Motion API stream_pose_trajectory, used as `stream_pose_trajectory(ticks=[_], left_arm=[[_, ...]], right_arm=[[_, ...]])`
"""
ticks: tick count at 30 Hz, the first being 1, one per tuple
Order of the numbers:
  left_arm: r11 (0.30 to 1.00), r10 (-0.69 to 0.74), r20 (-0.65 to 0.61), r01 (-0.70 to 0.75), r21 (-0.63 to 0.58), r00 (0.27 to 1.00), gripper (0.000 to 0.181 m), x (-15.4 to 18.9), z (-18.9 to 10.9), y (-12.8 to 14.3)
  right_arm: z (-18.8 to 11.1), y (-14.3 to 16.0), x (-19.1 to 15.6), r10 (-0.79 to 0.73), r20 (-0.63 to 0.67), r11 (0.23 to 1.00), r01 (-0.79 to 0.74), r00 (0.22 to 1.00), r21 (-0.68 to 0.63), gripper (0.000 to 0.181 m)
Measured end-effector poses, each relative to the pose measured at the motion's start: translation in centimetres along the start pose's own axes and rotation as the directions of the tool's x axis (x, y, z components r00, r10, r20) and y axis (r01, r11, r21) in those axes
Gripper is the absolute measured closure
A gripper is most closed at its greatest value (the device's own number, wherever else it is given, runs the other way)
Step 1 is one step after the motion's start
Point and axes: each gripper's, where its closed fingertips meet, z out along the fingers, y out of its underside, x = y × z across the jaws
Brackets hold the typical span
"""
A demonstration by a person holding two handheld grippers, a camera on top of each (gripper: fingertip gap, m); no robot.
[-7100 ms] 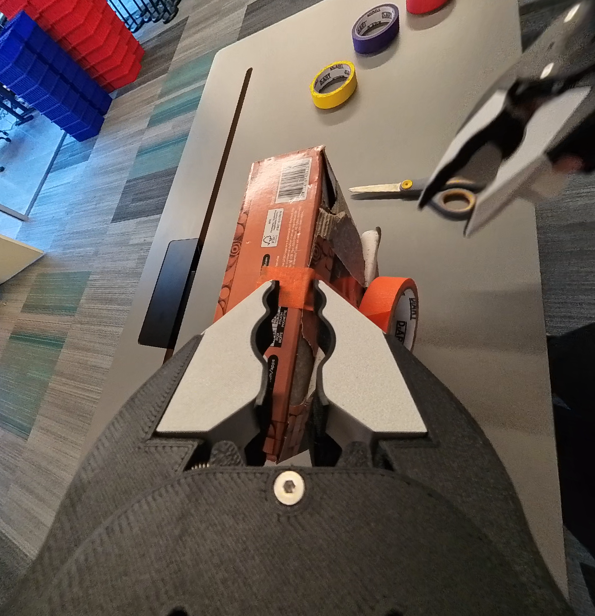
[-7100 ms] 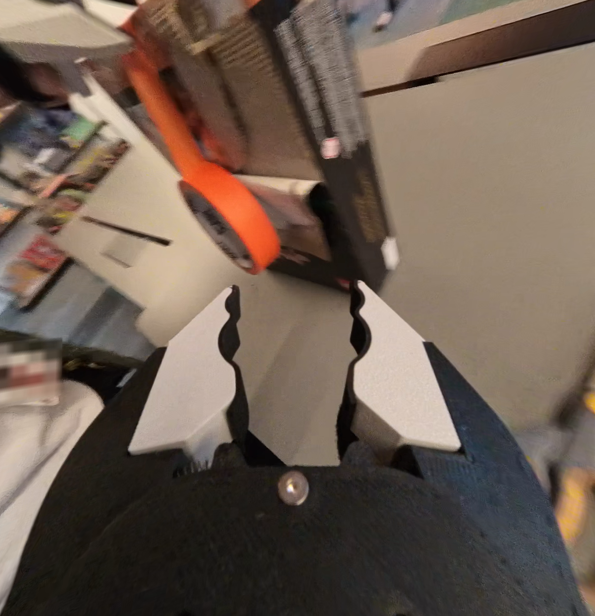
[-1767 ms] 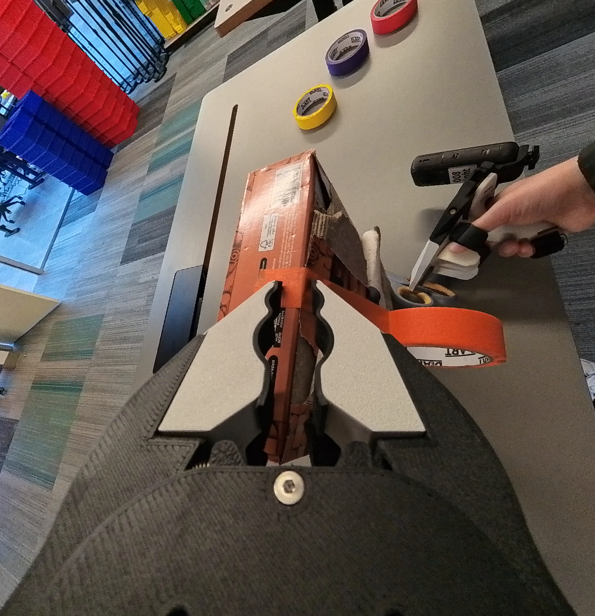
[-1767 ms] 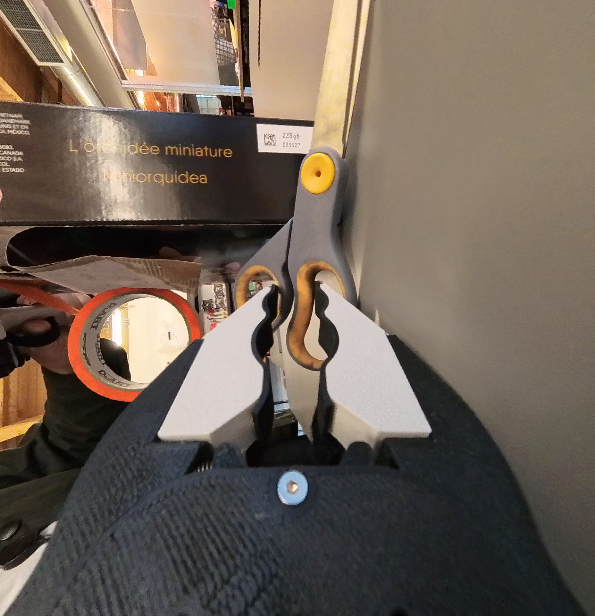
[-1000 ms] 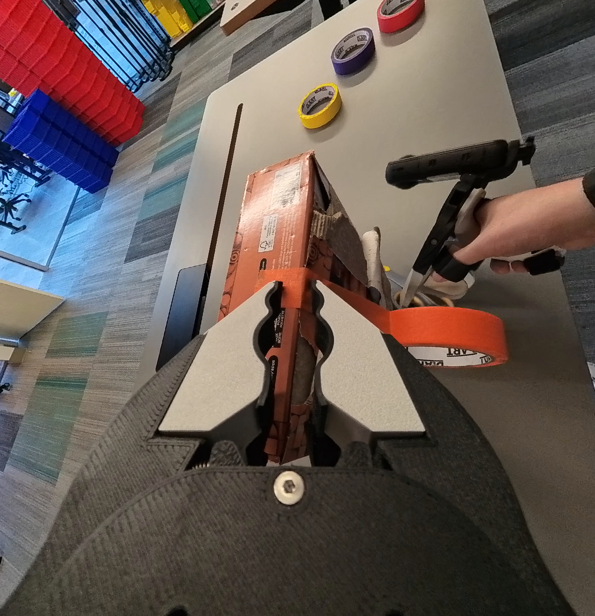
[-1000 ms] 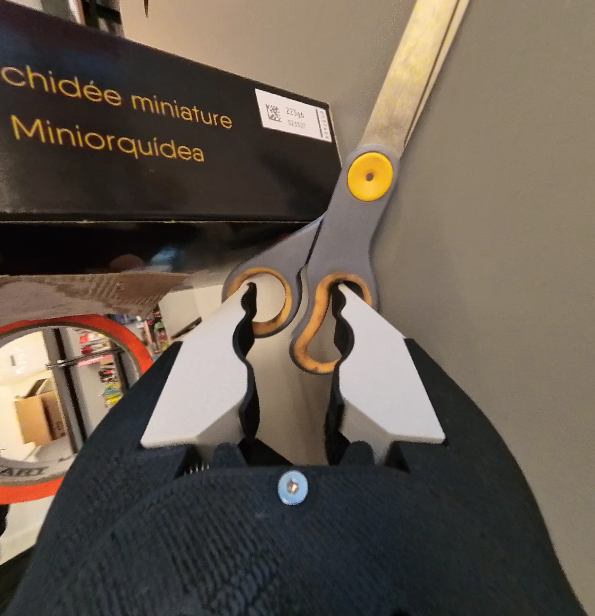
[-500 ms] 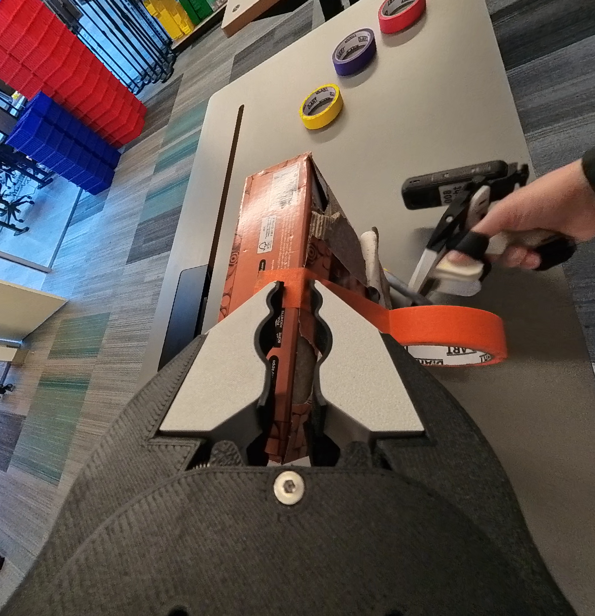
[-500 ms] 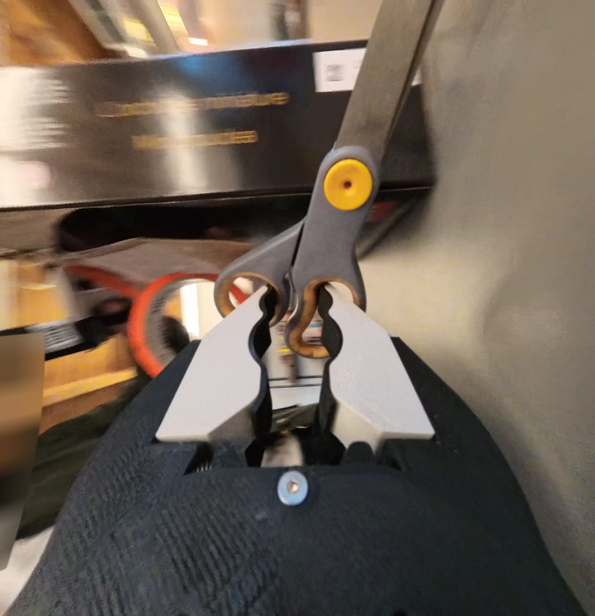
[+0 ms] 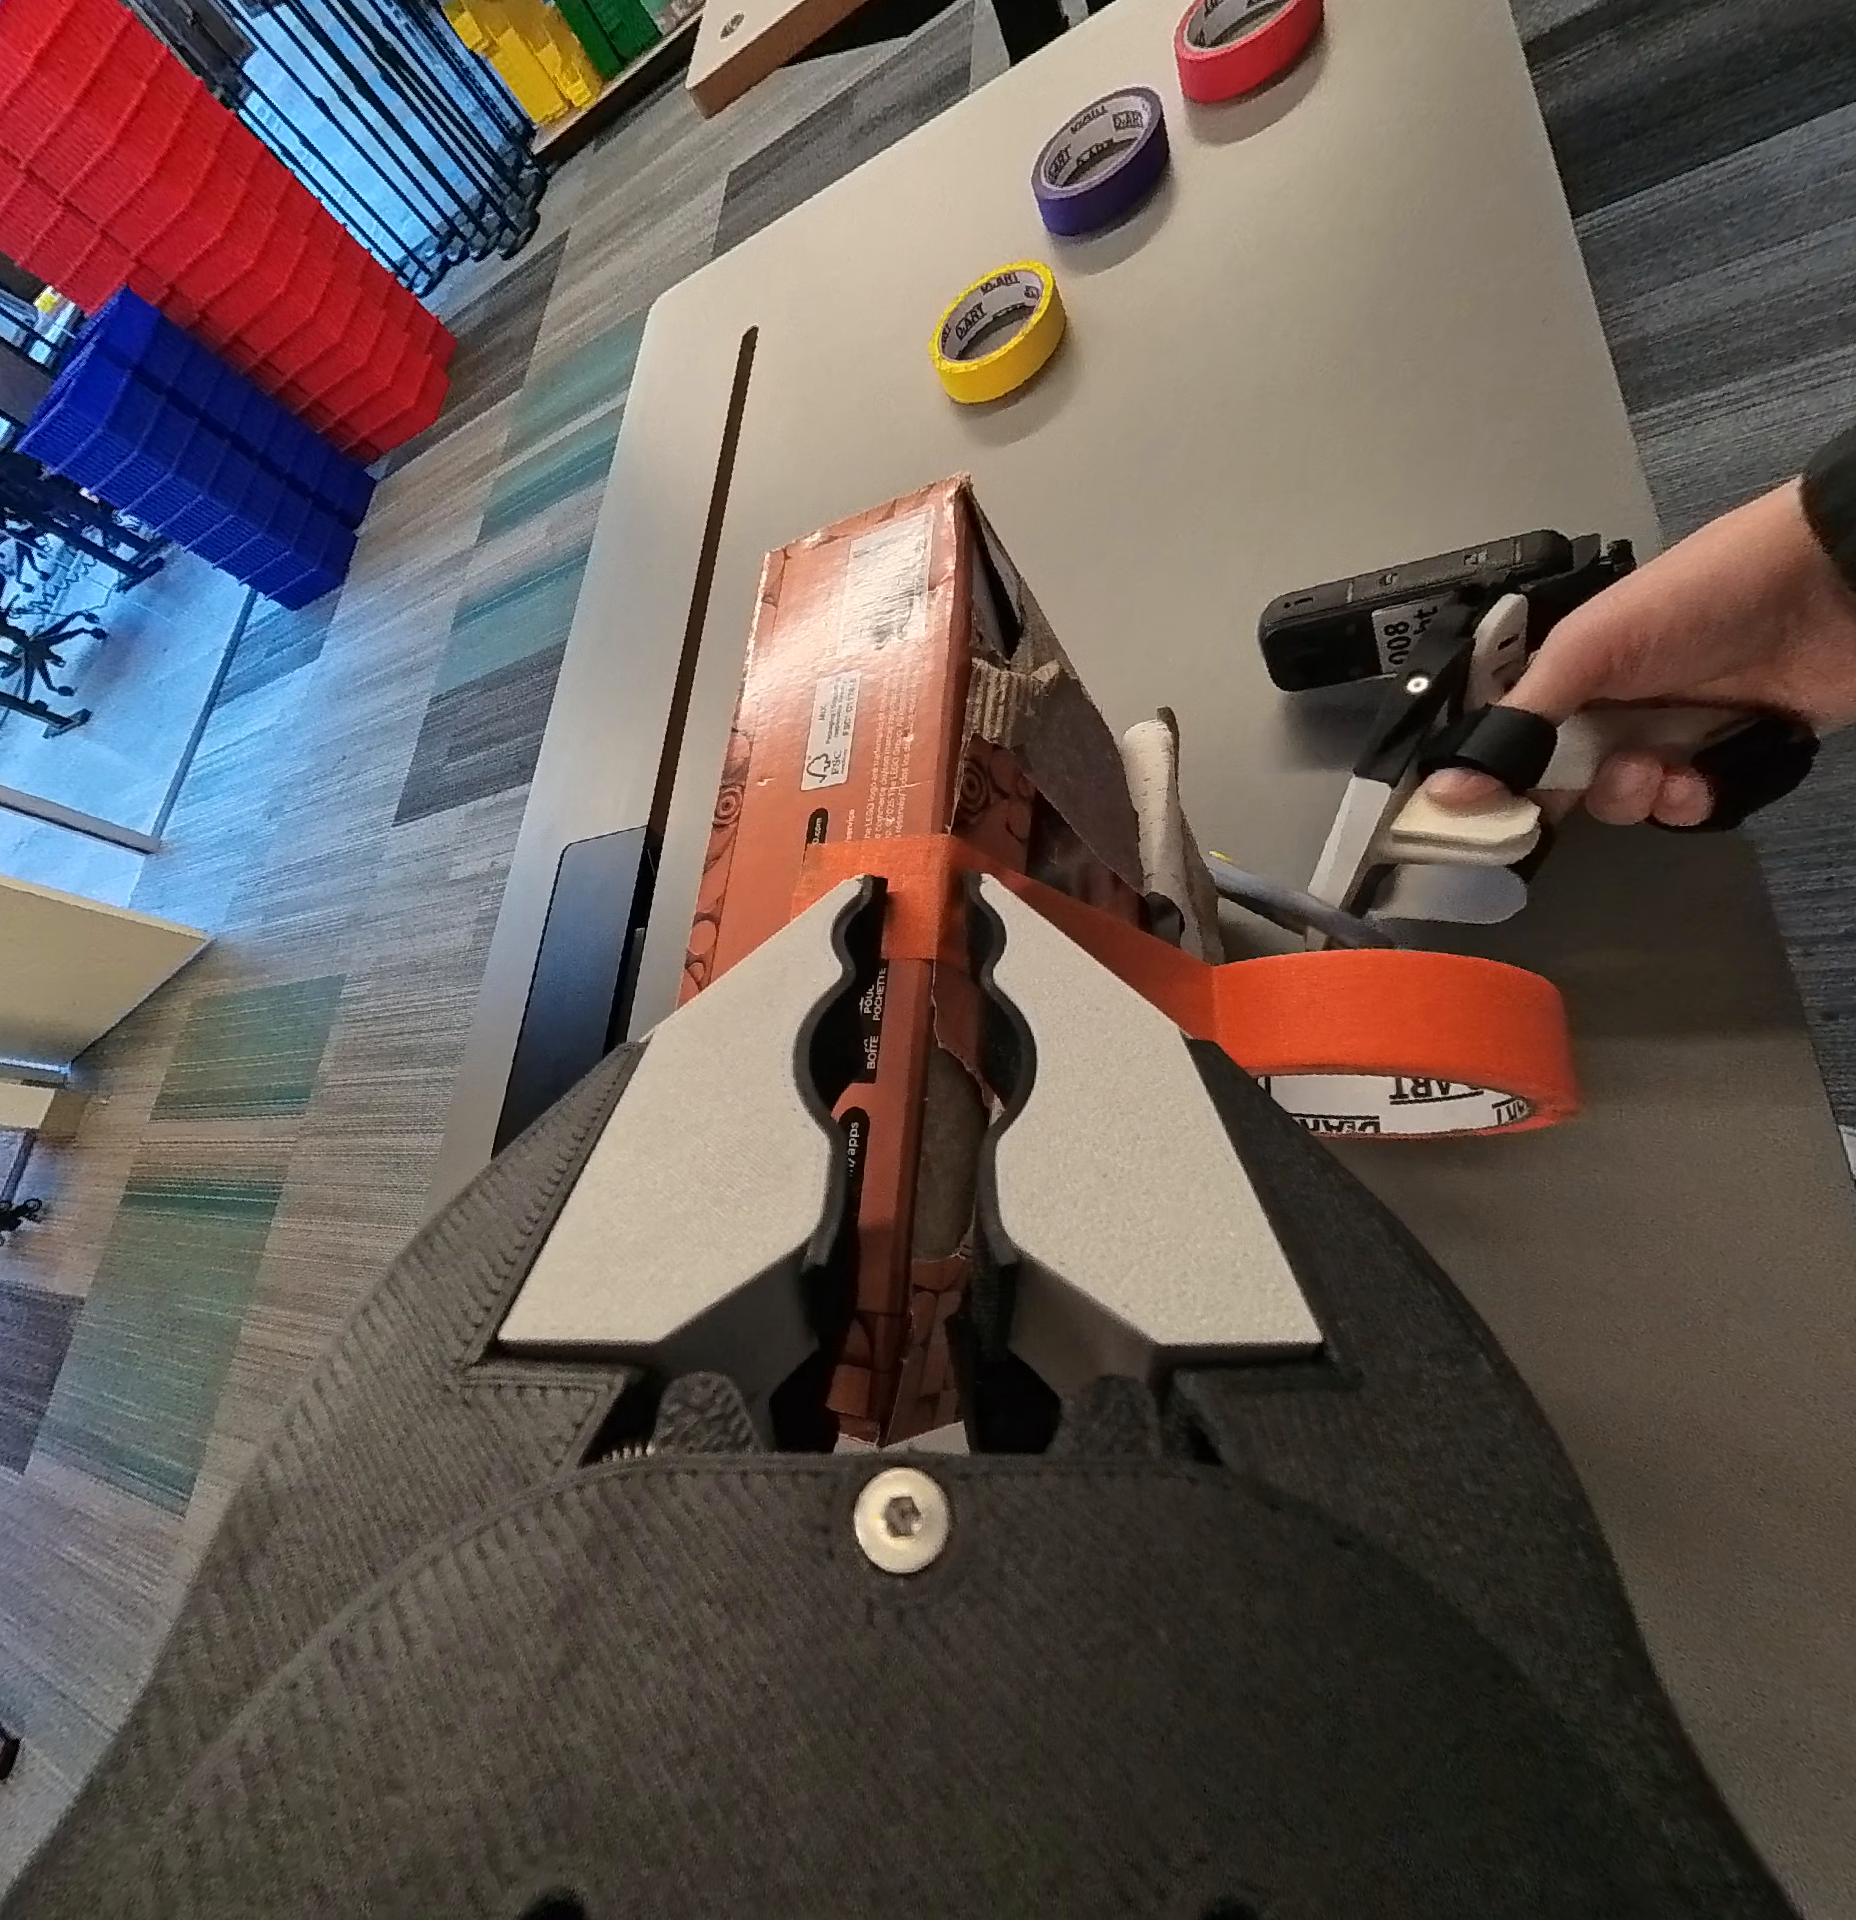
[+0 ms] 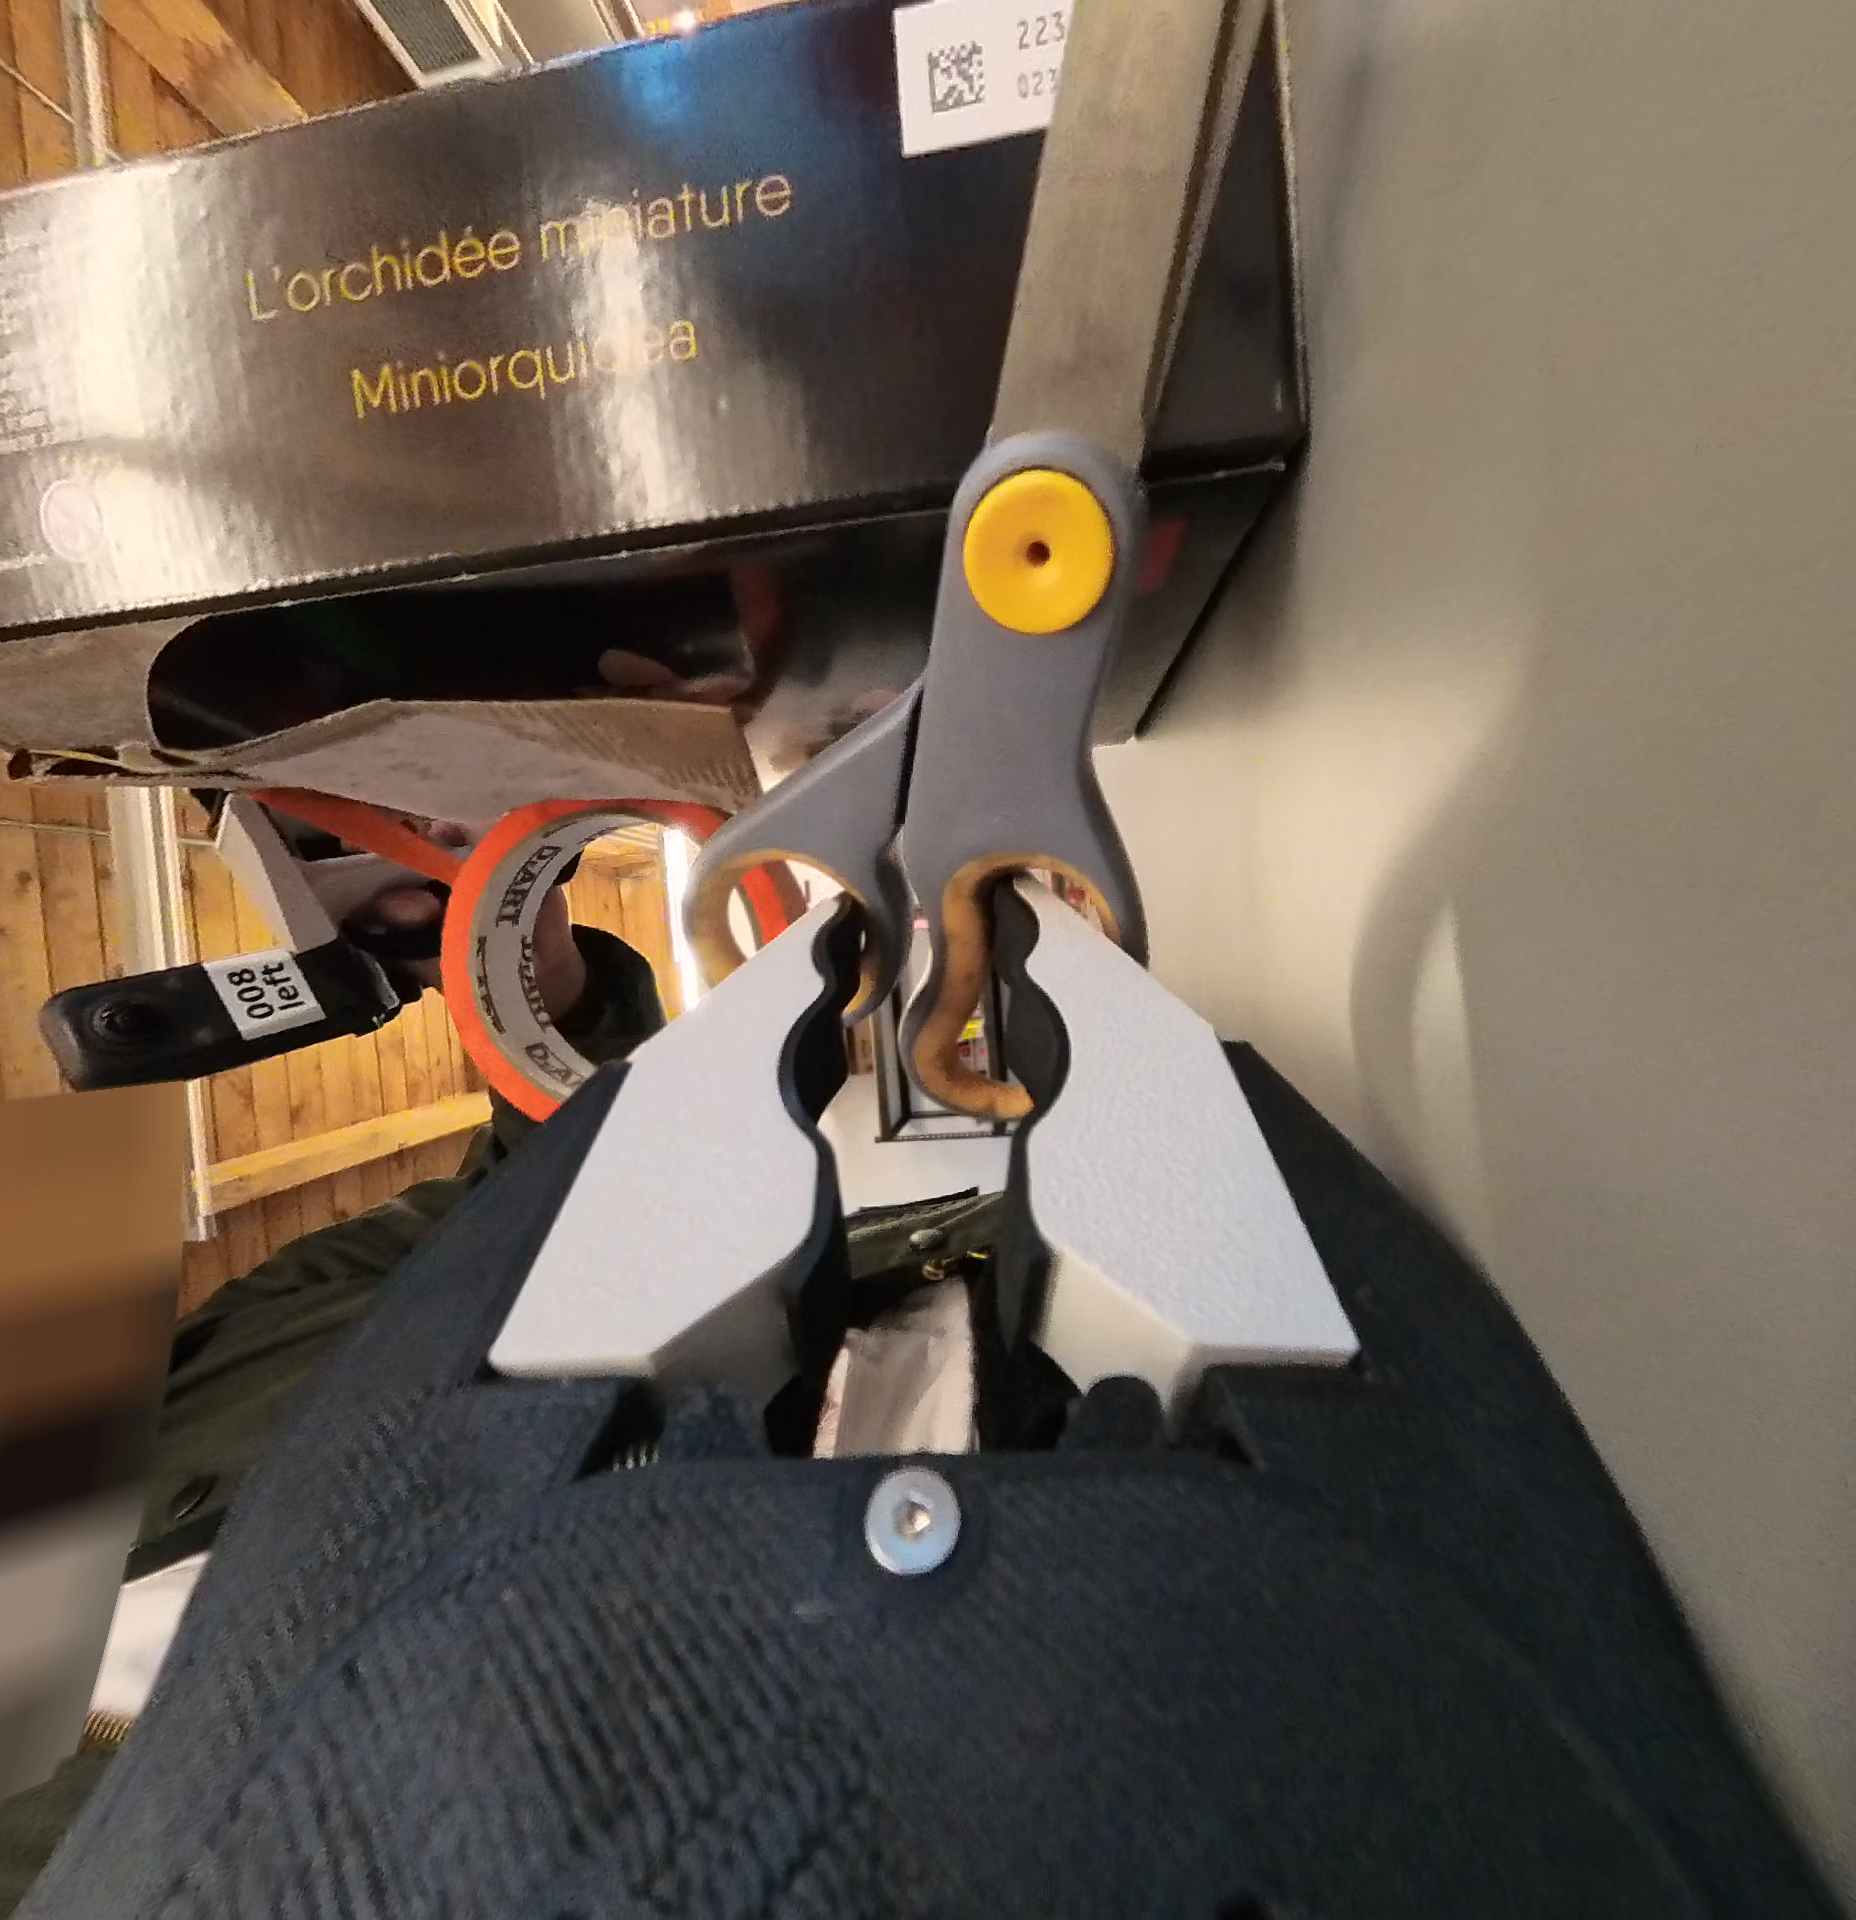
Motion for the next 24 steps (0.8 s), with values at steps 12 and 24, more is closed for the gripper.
stream_pose_trajectory(ticks=[12,24], left_arm=[[1.0,0.0,0.0,0.0,-0.001,1.0,0.167,0.0,0.0,0.0],[1.0,0.002,0.002,-0.002,0.002,1.0,0.167,-0.1,0.0,0.0]], right_arm=[[0.3,-1.2,3.3,-0.115,-0.412,0.993,0.122,0.904,-0.009,0.157],[1.4,-1.9,2.8,-0.027,-0.443,0.994,0.071,0.896,0.081,0.137]])
